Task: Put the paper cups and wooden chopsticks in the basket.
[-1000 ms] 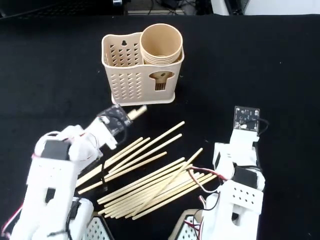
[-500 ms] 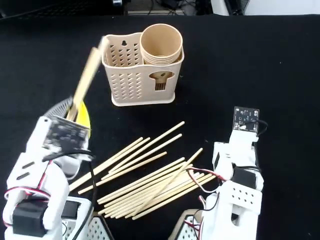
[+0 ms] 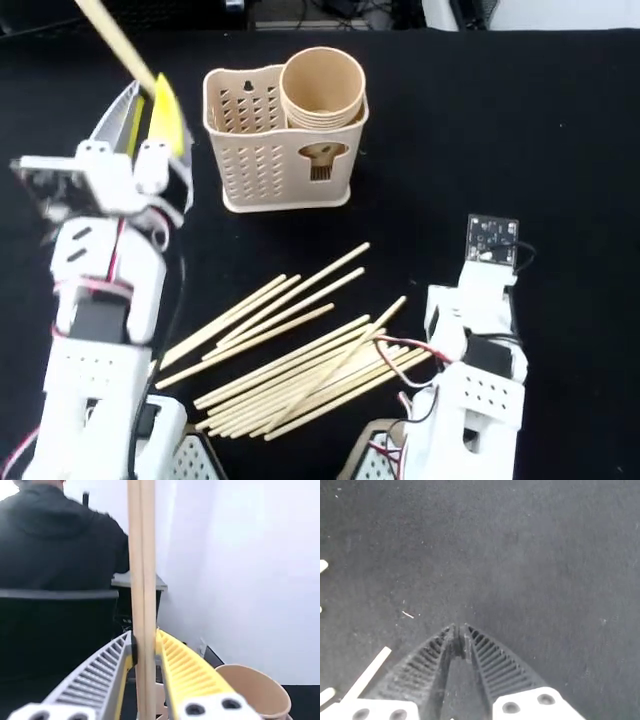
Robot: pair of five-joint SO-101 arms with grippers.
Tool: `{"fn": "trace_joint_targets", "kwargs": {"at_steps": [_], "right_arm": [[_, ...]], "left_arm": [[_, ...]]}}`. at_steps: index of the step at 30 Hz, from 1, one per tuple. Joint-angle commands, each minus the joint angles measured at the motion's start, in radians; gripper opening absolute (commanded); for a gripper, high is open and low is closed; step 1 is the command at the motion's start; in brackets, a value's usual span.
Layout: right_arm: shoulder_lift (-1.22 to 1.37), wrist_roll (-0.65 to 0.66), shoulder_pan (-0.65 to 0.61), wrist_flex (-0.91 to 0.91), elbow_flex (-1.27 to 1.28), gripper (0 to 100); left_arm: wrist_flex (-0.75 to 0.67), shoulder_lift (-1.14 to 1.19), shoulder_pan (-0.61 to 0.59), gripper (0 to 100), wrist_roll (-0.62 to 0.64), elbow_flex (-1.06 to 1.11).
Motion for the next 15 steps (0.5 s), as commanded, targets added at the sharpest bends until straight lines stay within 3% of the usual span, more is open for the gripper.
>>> {"fn": "trace_joint_targets", "kwargs": {"at_steps": [1, 10, 15], "right_arm": [[-0.013, 0.002, -0.011, -0.035, -0.002, 1.5], [-0.013, 0.002, -0.012, -0.041, -0.001, 1.5], [-0.013, 0.011, -0.086, -0.041, 0.008, 1.5]], "left_arm": [[-0.046, 0.146, 0.001, 3, 0.038, -0.17], [-0.044, 0.454, 0.056, 3, 0.035, -0.433], [-0.046, 0.605, 0.074, 3, 0.032, -0.503]]}}
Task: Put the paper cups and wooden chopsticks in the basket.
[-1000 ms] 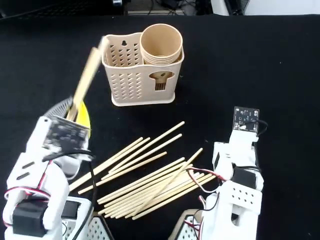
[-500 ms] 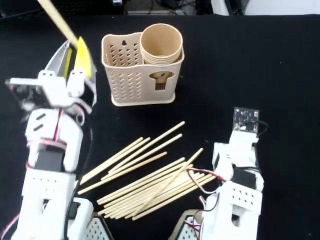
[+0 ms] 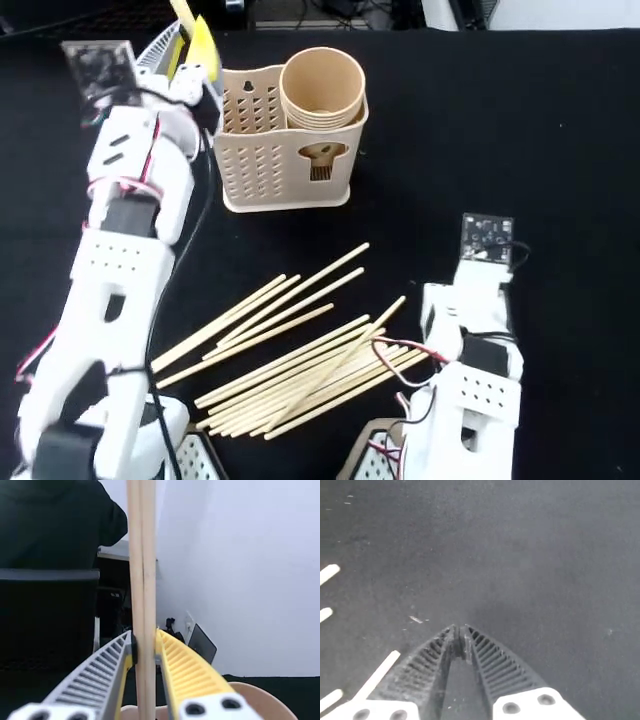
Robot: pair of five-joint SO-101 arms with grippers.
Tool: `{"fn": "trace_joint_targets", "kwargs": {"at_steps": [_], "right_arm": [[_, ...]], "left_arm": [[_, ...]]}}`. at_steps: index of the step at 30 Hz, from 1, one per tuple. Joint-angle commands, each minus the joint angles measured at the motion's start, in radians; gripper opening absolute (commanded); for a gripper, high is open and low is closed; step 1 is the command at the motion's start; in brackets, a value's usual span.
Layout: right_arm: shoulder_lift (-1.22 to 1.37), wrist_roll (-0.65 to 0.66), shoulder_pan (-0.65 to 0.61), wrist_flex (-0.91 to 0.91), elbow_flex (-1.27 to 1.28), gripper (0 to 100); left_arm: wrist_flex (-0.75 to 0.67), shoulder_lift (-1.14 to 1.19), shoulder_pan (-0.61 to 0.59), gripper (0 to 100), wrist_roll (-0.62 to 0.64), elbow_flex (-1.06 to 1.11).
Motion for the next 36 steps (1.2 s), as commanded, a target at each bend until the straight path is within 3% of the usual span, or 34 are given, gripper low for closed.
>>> {"fn": "trace_joint_targets", "kwargs": {"at_steps": [1, 12, 16, 24, 32, 36], "right_arm": [[-0.013, 0.011, -0.048, -0.021, -0.002, 1.5], [-0.013, 0.011, -0.051, -0.043, 0.002, 1.5], [-0.013, 0.011, -0.051, -0.043, 0.002, 1.5], [-0.013, 0.011, -0.051, -0.043, 0.002, 1.5], [-0.013, 0.011, -0.046, -0.044, 0.002, 1.5], [-0.013, 0.003, -0.041, -0.043, 0.001, 1.5]], "left_arm": [[-0.026, 0.075, 0.028, 3, 0.002, -0.084], [-0.025, 0.121, 0.033, 4, 0.0, 0.039], [-0.011, 0.12, 0.033, 13, 0.0, 0.071], [0.282, 0.106, 0.03, 14, 0.0, -0.094], [0.672, -0.166, 0.033, 14, -0.003, -0.137], [0.829, -0.267, 0.035, 14, -0.192, -0.058]]}}
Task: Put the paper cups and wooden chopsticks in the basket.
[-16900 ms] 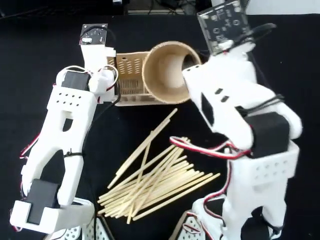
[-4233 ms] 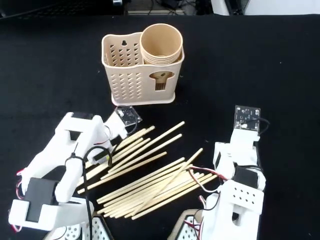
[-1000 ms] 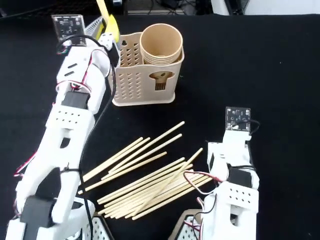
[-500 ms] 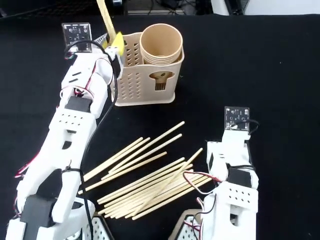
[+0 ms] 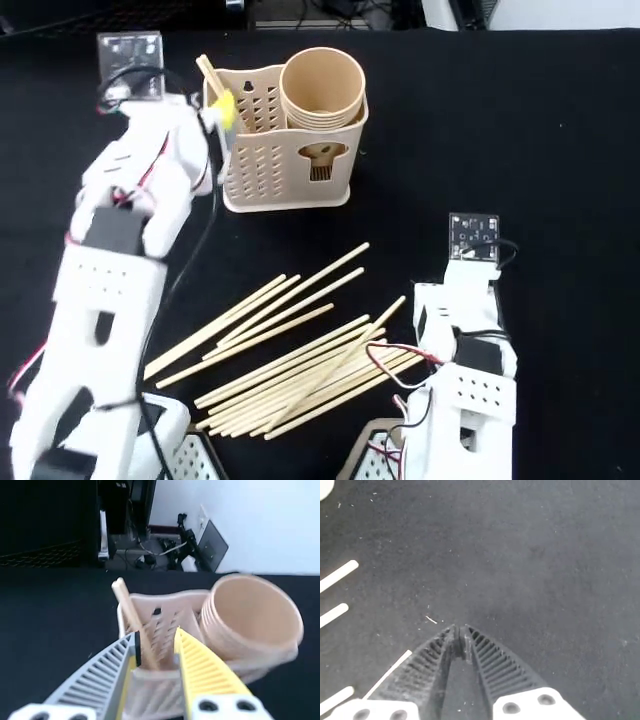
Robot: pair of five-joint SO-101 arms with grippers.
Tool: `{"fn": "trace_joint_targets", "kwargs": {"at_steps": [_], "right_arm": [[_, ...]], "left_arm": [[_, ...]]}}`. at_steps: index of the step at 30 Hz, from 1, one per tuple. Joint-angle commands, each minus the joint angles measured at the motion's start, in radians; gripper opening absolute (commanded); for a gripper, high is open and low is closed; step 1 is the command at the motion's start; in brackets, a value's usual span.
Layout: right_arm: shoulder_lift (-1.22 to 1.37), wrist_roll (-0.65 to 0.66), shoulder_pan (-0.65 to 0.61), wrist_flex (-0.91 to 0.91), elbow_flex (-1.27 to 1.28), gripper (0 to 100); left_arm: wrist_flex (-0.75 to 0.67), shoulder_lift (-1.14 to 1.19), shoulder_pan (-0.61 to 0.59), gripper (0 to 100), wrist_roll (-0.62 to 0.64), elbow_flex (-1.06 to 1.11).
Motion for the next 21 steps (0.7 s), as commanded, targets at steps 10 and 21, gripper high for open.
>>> {"fn": "trace_joint_targets", "kwargs": {"at_steps": [10, 21], "right_arm": [[-0.013, 0.0, 0.049, -0.023, -0.01, 1.5], [-0.013, 0.0, 0.049, -0.023, -0.007, 1.5]], "left_arm": [[0.442, -0.107, 0.01, 14, -0.661, 0.36], [0.496, -0.107, 0.01, 25, -0.781, 0.576]]}}
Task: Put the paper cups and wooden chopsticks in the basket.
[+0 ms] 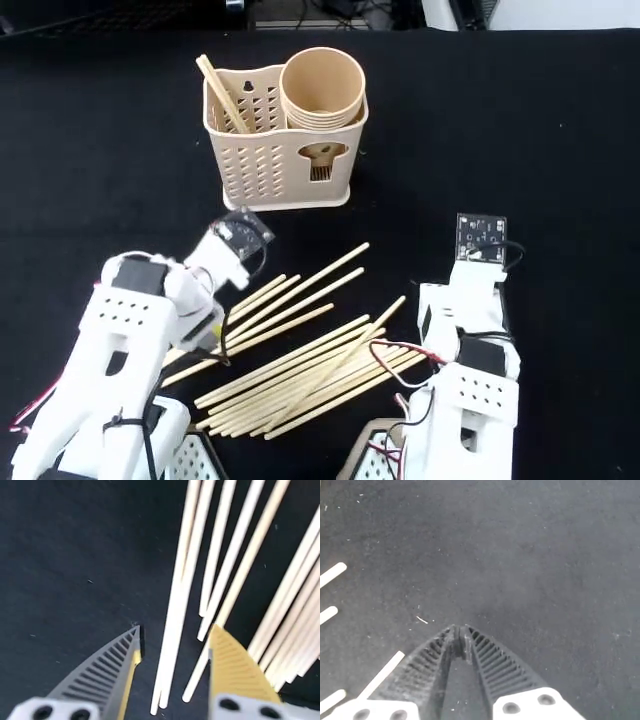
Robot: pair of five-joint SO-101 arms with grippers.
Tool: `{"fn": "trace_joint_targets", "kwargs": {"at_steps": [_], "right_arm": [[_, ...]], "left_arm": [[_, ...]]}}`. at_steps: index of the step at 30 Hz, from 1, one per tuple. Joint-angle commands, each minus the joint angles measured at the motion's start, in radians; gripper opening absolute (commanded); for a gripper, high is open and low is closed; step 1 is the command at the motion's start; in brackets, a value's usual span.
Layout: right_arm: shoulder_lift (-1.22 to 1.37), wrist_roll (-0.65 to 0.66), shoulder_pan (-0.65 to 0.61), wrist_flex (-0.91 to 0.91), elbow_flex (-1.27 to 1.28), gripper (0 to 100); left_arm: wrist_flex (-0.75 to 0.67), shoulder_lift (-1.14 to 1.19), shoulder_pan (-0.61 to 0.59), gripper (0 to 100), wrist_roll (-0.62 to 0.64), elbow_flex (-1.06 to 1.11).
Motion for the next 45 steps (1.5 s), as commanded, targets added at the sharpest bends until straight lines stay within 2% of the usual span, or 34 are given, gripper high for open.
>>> {"fn": "trace_joint_targets", "kwargs": {"at_steps": [1, 9, 18, 28, 34, 40, 45], "right_arm": [[-0.013, 0.0, 0.015, -0.023, -0.007, 1.5], [-0.013, 0.0, 0.015, -0.021, -0.004, 1.5], [-0.013, 0.0, 0.015, -0.021, -0.004, 1.5], [-0.013, 0.0, 0.014, -0.021, -0.004, 1.5], [-0.013, 0.0, 0.014, -0.021, -0.004, 1.5], [-0.013, 0.0, 0.014, -0.021, -0.004, 1.5], [-0.013, 0.0, 0.014, -0.021, -0.004, 1.5]], "left_arm": [[-0.038, -0.026, 0.008, 25, -0.012, 0.025], [-0.261, -0.023, -0.012, 25, -0.055, 0.177], [-0.269, -0.021, -0.127, 25, -0.224, 0.18], [-0.298, 0.252, -0.142, 25, -0.238, 0.099], [-0.298, 0.434, -0.137, 16, -0.236, 0.022], [-0.298, 0.454, -0.137, 3, -0.238, 0.018], [-0.242, 0.453, -0.079, 3, -0.236, 0.01]]}}
